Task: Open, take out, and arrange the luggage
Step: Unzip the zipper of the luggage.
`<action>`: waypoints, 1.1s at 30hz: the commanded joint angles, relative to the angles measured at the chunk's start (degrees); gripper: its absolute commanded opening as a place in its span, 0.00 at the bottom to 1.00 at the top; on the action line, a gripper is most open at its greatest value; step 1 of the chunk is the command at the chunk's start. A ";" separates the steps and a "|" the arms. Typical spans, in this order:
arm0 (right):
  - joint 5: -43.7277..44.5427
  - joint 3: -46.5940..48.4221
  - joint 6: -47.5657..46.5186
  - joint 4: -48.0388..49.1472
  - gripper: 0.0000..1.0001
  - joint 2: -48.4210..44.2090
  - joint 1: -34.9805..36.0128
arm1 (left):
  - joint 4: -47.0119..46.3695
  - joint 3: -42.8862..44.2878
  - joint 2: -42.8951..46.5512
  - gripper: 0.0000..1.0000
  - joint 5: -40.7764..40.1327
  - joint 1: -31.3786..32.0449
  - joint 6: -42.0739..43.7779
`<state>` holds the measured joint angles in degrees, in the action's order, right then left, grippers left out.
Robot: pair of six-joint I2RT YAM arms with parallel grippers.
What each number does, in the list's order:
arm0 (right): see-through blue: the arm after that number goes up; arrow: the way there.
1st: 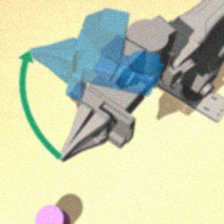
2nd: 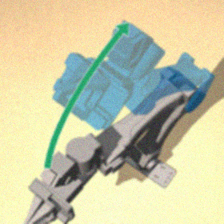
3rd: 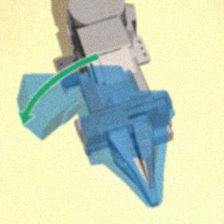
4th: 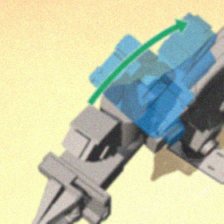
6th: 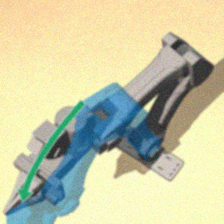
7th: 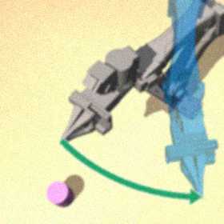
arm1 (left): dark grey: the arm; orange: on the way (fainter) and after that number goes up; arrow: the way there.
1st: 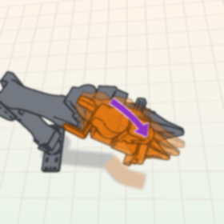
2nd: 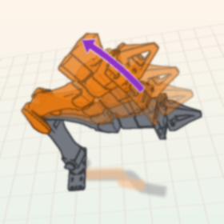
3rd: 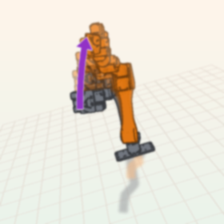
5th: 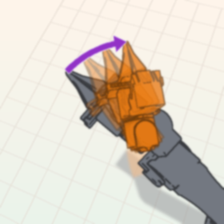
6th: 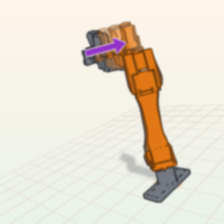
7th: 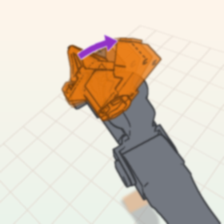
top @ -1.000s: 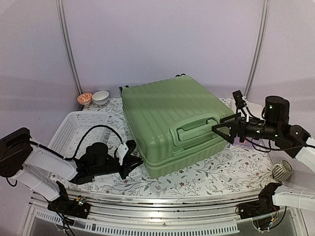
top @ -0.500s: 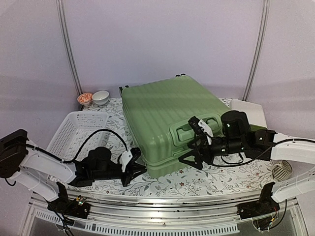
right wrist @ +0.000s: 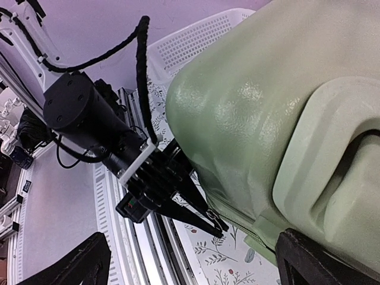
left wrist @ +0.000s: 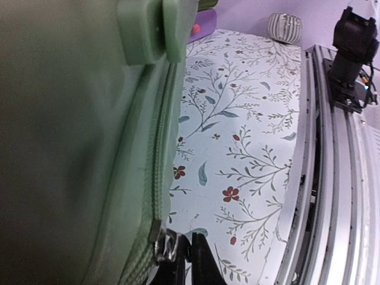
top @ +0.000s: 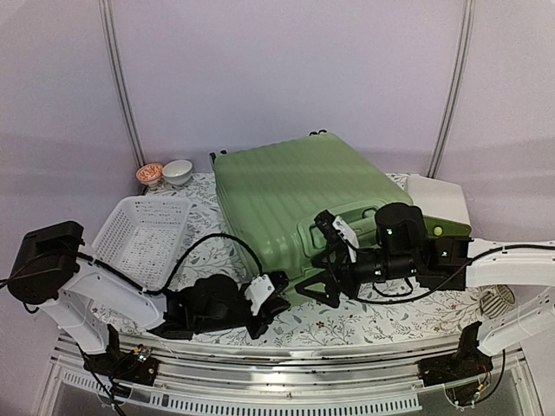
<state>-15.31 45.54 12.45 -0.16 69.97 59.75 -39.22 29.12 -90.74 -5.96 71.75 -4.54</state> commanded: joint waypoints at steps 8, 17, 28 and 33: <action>12.79 -2.94 2.51 4.22 0.99 -4.53 -1.35 | -6.22 6.54 -5.43 0.00 -4.79 9.23 -1.85; 21.51 -10.63 10.76 0.34 0.99 -16.28 -1.34 | -9.56 4.97 -5.32 0.06 -5.56 9.51 -3.79; 18.80 -20.45 18.30 1.21 0.99 -31.26 -1.30 | -10.02 -3.16 2.88 0.34 -3.65 9.82 -9.97; 14.61 -20.55 17.76 2.96 0.99 -26.62 -1.35 | -8.98 -7.01 8.24 0.34 -6.59 9.62 -15.27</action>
<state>3.07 24.97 29.39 0.99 39.68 58.48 -47.79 24.64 -86.37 -11.16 81.19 -14.96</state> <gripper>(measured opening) 0.989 0.338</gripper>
